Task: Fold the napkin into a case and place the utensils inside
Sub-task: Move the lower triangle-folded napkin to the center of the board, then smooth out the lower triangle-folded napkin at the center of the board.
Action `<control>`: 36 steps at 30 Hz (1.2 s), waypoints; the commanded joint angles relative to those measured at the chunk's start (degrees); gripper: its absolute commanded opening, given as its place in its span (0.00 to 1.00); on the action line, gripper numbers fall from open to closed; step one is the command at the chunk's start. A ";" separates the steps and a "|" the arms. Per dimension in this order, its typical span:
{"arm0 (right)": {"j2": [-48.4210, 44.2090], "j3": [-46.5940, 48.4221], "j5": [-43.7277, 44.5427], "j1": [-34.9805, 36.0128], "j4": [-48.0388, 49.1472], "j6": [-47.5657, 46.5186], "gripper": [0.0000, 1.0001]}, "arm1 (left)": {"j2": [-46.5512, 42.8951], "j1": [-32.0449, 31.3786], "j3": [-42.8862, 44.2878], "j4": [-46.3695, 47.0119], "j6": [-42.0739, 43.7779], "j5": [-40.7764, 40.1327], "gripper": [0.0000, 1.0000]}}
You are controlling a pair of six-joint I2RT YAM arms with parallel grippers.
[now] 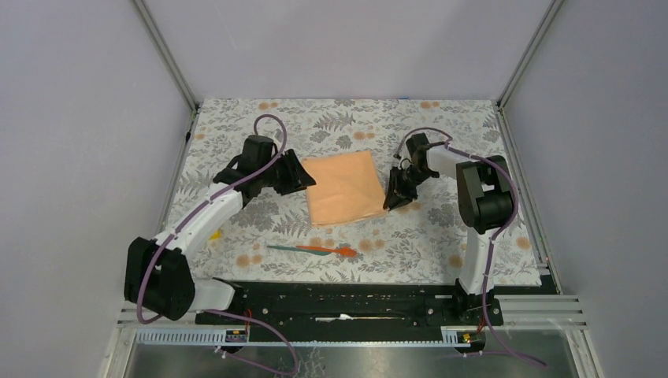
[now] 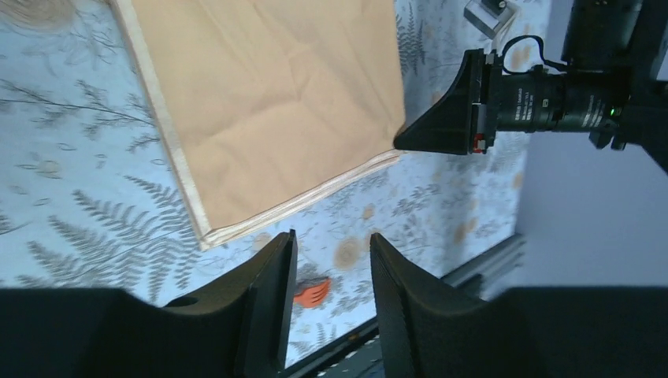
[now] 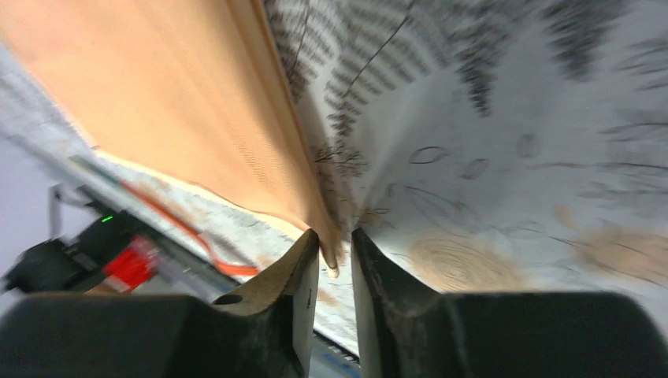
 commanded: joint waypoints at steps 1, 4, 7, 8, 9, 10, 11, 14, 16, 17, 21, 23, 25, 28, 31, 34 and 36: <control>-0.65 6.99 25.27 0.37 -9.58 -7.87 0.39 | 3.97 1.57 -2.01 16.74 -12.69 12.04 0.46; -2.64 13.69 33.11 0.37 -11.76 -7.58 0.60 | 6.29 1.74 -1.05 19.98 -15.97 8.68 0.49; -3.81 19.18 30.40 0.46 -9.49 -6.30 0.68 | 10.41 1.83 0.98 21.55 -16.63 4.33 0.49; -3.78 20.15 26.42 0.42 -7.21 -5.07 0.68 | 12.50 1.83 1.95 22.05 -16.33 3.26 0.47; -3.62 20.55 21.89 0.45 -3.77 -3.10 0.68 | 14.96 2.01 3.46 21.58 -15.76 2.58 0.45; -3.26 20.00 14.70 0.43 2.73 -0.48 0.68 | 17.60 2.42 4.83 21.40 -15.47 2.26 0.43; -2.58 19.08 9.56 0.45 8.19 2.76 0.69 | 20.16 2.89 6.13 21.75 -15.31 2.61 0.41; 2.28 19.84 -0.77 0.43 20.01 11.88 0.70 | 27.01 4.64 10.31 22.13 -14.06 2.63 0.38; 7.87 23.69 -4.99 0.46 23.02 15.93 0.68 | 32.38 5.65 15.19 20.58 -11.61 4.29 0.36; 10.13 25.40 -6.41 0.39 24.30 17.72 0.65 | 35.48 6.15 18.27 18.66 -10.44 5.23 0.34; 16.07 28.95 -10.13 0.46 29.95 23.87 0.46 | 42.99 7.67 24.87 15.34 -8.11 5.78 0.23; 18.55 30.10 -11.14 0.45 31.18 25.38 0.40 | 43.97 8.45 24.83 15.82 -8.00 4.99 0.22; 20.44 30.74 -11.59 0.41 31.57 25.79 0.40 | 44.64 9.19 24.42 16.61 -8.18 5.20 0.21; 22.01 30.21 -10.38 0.18 31.81 24.80 0.40 | 44.84 10.17 23.69 17.39 -8.03 5.03 0.20; 23.41 28.81 -9.88 -0.94 32.65 24.82 0.40 | 45.22 10.92 22.89 17.70 -7.86 4.03 0.20; 24.01 27.90 -9.68 -1.48 32.66 24.21 0.40 | 46.96 11.85 22.37 17.24 -7.48 2.82 0.20; 23.97 27.59 -9.64 -1.48 32.55 23.33 0.41 | 48.18 12.23 22.23 16.69 -6.78 2.24 0.20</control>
